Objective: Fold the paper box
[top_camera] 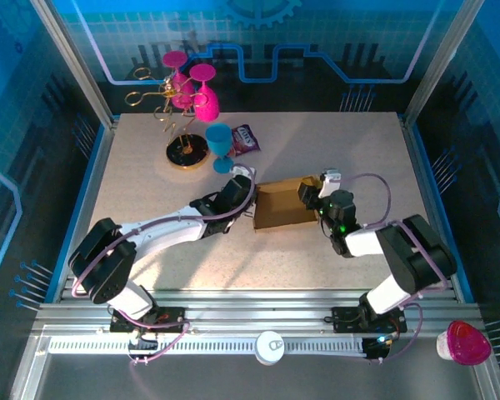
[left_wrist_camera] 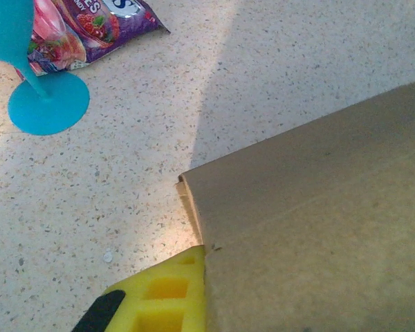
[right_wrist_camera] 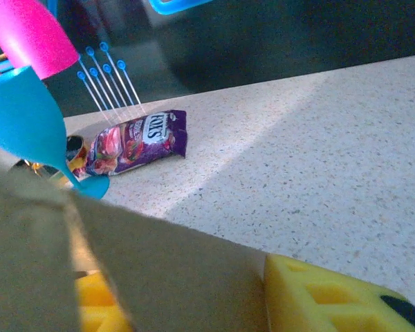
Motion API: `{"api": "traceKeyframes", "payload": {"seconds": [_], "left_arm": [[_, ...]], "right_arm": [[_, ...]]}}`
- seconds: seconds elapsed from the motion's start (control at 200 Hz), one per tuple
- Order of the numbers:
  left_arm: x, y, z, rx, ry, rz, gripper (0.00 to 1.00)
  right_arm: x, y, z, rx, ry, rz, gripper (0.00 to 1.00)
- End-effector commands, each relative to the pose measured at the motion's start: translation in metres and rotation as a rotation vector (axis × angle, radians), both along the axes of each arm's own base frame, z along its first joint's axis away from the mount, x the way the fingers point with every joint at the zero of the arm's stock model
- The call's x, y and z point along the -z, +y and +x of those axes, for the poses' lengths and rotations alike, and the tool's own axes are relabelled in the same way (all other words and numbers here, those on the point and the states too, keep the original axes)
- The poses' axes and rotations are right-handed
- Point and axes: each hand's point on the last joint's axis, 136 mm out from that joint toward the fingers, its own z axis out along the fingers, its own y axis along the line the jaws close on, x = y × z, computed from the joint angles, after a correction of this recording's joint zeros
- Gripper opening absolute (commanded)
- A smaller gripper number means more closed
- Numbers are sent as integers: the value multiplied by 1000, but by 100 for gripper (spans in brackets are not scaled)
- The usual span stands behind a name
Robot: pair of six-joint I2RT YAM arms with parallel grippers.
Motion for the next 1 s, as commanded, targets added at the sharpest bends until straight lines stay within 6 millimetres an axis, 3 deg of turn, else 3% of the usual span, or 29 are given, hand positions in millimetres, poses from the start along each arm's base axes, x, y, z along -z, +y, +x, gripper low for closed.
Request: {"api": "traceKeyframes", "payload": {"seconds": [0.0,0.125,0.41,0.625,0.856,0.911,0.936,0.996], "left_arm": [[8,0,-5,13,-11,50,0],[10,-5,-7,14,-13,57,0],[4,-12,-1,8,-33,86,0],[-4,-18,3,32,-50,93,0],[-10,-23,4,53,-54,91,0],[-12,-24,5,57,-57,90,0],[-13,-25,5,59,-59,88,0],[-14,-26,5,68,-63,83,0]], "right_arm": [[-16,-4,-7,19,27,20,48],[-24,-7,-19,20,91,60,56],[-38,-10,-72,13,255,188,70],[-83,-20,-108,57,270,284,71],[-143,-51,-107,218,263,284,75],[-142,-58,-99,265,306,279,75],[-154,-59,-94,266,307,297,75],[-149,-62,-81,277,389,322,75]]}}
